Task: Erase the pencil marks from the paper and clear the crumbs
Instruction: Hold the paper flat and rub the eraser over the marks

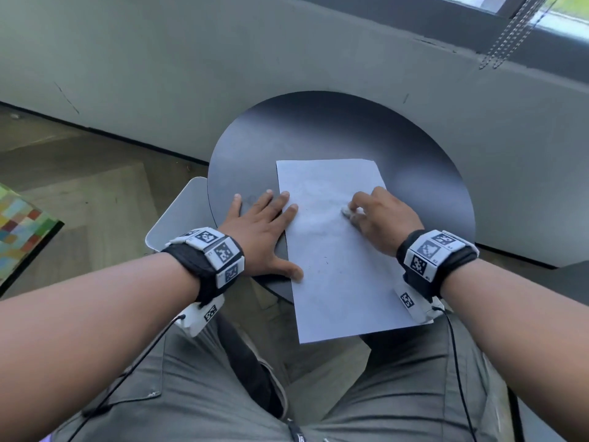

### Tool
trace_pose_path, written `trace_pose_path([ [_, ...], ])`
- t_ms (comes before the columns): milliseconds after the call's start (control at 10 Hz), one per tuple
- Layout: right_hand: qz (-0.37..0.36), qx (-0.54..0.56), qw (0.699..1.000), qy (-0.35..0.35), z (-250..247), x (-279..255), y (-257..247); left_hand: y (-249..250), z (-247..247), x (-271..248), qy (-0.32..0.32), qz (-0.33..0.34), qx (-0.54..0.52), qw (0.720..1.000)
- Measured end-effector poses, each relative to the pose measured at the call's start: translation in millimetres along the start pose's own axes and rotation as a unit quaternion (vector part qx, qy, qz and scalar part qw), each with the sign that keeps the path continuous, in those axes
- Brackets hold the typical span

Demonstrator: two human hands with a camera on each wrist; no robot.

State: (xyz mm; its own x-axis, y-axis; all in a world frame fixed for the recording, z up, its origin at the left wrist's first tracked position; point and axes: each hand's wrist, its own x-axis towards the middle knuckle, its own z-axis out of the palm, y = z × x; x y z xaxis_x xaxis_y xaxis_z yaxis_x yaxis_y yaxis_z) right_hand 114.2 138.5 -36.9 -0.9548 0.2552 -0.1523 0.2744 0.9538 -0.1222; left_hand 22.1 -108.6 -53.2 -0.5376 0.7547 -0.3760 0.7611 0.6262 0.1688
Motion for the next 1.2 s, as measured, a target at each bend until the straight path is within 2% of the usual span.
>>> trace_pose_path([
  [100,-0.012,-0.036,0.999,0.001,-5.8,-8.1,-16.6,-0.8,0.1,-0.9,-0.007,-0.010,0.003,1.000],
  [200,-0.118,-0.033,0.992,-0.022,-1.2,-35.1,-48.6,2.4,-0.6,2.6,-0.013,-0.012,0.006,1.000],
  [300,-0.258,-0.082,0.961,-0.060,4.0,-57.4,-70.6,1.8,0.5,4.2,-0.015,-0.009,0.011,1.000],
  [400,-0.195,-0.069,0.977,-0.048,-5.9,-24.5,-58.4,1.6,-1.7,5.7,-0.024,-0.009,0.011,1.000],
  [500,-0.092,-0.079,0.992,-0.015,-17.0,3.2,-47.1,1.8,-3.1,6.5,-0.026,-0.010,0.017,0.999],
  [600,-0.192,-0.076,0.978,-0.043,-10.0,-15.6,-73.3,2.4,-1.9,6.9,-0.024,-0.008,0.021,0.999],
  [700,-0.254,-0.058,0.963,-0.067,-8.2,-19.8,-78.0,1.9,-3.6,6.8,-0.027,-0.006,0.023,0.999],
  [800,-0.128,-0.057,0.990,-0.016,-16.4,9.8,-61.2,2.7,-4.3,8.3,-0.027,-0.007,0.032,0.999],
  [900,-0.119,-0.066,0.991,-0.006,-8.6,2.6,-74.1,2.5,-4.5,8.6,-0.028,-0.009,0.031,0.999],
  [1000,-0.228,-0.043,0.971,-0.058,-5.0,-23.1,-89.7,2.2,-4.7,7.7,-0.030,-0.008,0.019,0.999],
  [1200,-0.095,-0.070,0.993,0.004,-16.8,7.5,-63.1,1.4,-6.1,8.2,-0.032,-0.008,0.034,0.999],
])
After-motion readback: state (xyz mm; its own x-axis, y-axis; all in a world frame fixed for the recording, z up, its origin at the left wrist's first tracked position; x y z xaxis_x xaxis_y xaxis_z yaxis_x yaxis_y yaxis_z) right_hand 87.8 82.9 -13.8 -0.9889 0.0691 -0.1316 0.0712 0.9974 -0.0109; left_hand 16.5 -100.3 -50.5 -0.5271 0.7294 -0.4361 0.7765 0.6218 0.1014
